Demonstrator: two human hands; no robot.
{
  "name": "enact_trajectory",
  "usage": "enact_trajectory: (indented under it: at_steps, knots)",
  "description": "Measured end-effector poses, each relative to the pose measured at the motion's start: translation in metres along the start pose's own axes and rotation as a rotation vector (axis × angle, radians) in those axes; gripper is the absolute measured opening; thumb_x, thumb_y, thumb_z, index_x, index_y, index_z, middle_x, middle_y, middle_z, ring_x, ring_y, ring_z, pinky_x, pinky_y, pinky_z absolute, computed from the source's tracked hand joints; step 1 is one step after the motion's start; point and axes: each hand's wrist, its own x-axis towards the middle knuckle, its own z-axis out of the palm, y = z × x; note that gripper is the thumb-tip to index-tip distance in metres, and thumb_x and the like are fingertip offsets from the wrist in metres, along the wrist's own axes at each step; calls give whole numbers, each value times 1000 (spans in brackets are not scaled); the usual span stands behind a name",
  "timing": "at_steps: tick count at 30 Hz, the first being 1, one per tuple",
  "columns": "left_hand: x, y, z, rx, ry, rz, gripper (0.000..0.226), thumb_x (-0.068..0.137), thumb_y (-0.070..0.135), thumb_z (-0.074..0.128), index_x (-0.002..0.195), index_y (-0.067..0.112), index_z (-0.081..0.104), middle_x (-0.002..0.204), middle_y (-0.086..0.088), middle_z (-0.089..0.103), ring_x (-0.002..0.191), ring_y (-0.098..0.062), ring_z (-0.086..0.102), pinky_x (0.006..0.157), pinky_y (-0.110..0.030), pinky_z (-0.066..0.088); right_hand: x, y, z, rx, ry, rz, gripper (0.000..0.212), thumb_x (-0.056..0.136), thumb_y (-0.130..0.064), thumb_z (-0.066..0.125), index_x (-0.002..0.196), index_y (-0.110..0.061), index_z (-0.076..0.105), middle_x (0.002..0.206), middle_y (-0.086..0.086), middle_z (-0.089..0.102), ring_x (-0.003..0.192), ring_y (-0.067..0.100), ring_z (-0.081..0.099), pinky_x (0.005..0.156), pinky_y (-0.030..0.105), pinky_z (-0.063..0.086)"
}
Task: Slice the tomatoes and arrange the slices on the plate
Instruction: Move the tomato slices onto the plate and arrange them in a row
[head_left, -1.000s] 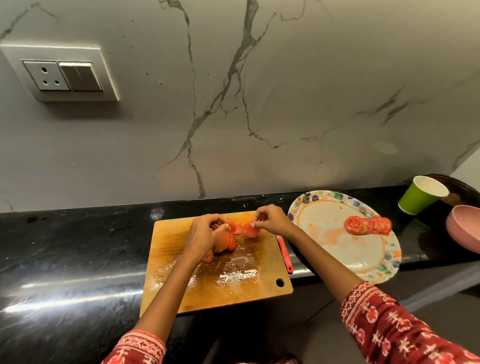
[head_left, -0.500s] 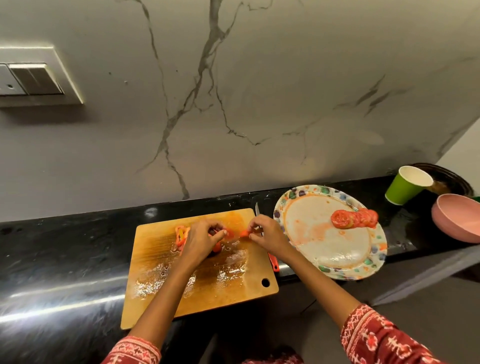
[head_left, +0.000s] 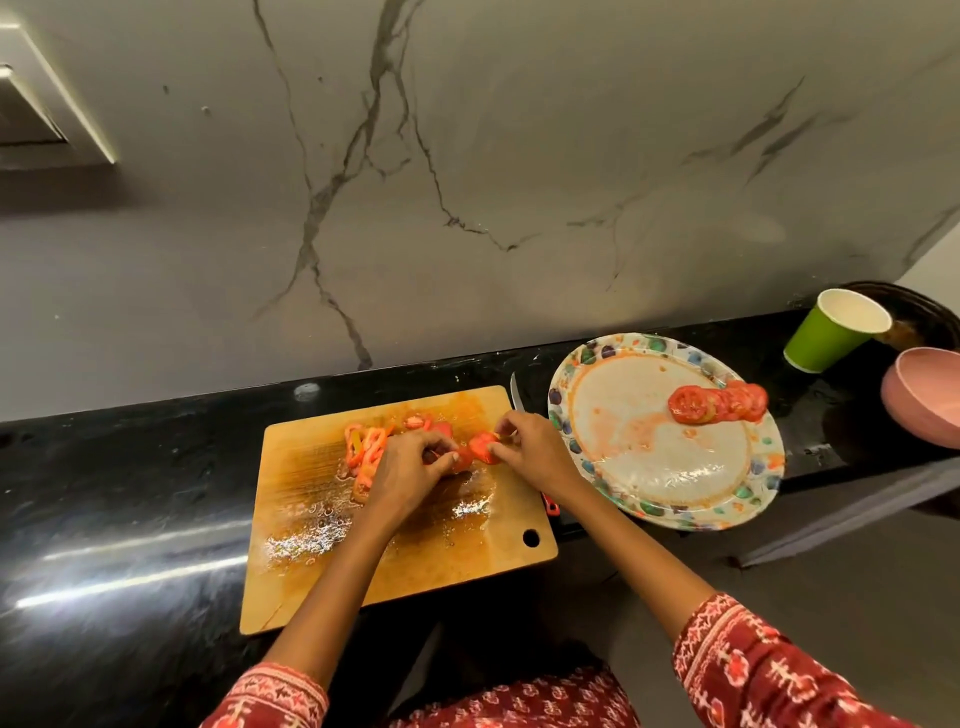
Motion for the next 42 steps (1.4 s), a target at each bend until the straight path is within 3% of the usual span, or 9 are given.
enact_trajectory:
  at_steps: [3, 8, 12, 15, 19, 22, 29, 37, 42]
  knots:
    - [0, 0, 0, -10, -2, -9, 7, 83, 17, 66, 89, 18, 70, 82, 6, 63, 73, 0, 52, 66, -16, 43, 4, -12, 3, -26, -33, 111, 31, 79, -31, 73, 99, -12, 60, 88, 1, 62, 83, 15, 58, 72, 32, 48]
    - [0, 1, -3, -5, 9, -28, 7, 83, 17, 66, 89, 17, 70, 80, 6, 63, 73, -4, 54, 68, -20, 47, 14, -17, 2, -46, -139, 249, 27, 74, -23, 78, 91, -14, 58, 81, -1, 55, 82, 15, 54, 67, 26, 41]
    - [2, 2, -4, -4, -3, -27, 8, 84, 18, 66, 90, 17, 70, 80, 7, 62, 70, -1, 53, 61, -14, 41, 14, -13, -5, 62, -165, 219, 23, 73, -18, 79, 83, -15, 59, 79, -4, 54, 80, 12, 52, 59, 19, 37]
    - [5, 8, -3, -2, -19, -32, 8, 84, 18, 65, 91, 17, 70, 82, 8, 60, 72, 1, 51, 61, -11, 39, 15, -11, -15, 181, -152, 218, 16, 80, -20, 73, 83, -12, 59, 87, 5, 59, 82, 16, 57, 65, 25, 44]
    - [12, 19, 2, 3, -35, -12, 10, 84, 17, 65, 92, 16, 70, 87, 6, 63, 76, -1, 54, 65, -14, 43, 15, -5, -36, 326, -210, 282, 16, 86, -17, 67, 76, -18, 55, 75, 4, 62, 60, 11, 59, 57, 20, 49]
    - [22, 30, 8, -5, -27, 3, 11, 86, 19, 64, 94, 16, 70, 87, 3, 66, 76, -4, 56, 62, -13, 42, 13, 6, -56, 370, -225, 315, 12, 82, -3, 68, 84, -11, 60, 80, 6, 62, 70, 16, 62, 61, 20, 53]
    - [53, 71, 42, -18, -89, 67, 8, 83, 21, 67, 81, 27, 68, 74, 10, 63, 71, -6, 56, 60, -18, 42, 2, 55, -120, 200, -147, 277, 16, 79, 2, 68, 94, -2, 68, 82, 2, 61, 78, 12, 55, 64, 14, 42]
    - [78, 121, 104, -31, -193, 110, 9, 83, 17, 68, 90, 19, 73, 86, 6, 70, 79, -8, 60, 73, -28, 51, -11, 138, -201, -74, 42, 267, 13, 77, -3, 71, 90, -3, 70, 91, 5, 66, 80, 13, 54, 66, 10, 39]
    - [88, 137, 132, -43, -204, 118, 9, 84, 17, 67, 91, 17, 72, 87, 6, 68, 77, -5, 58, 74, -20, 49, -5, 161, -206, -220, 10, 75, 12, 78, 2, 64, 87, -3, 70, 96, 11, 66, 94, 22, 56, 82, 25, 44]
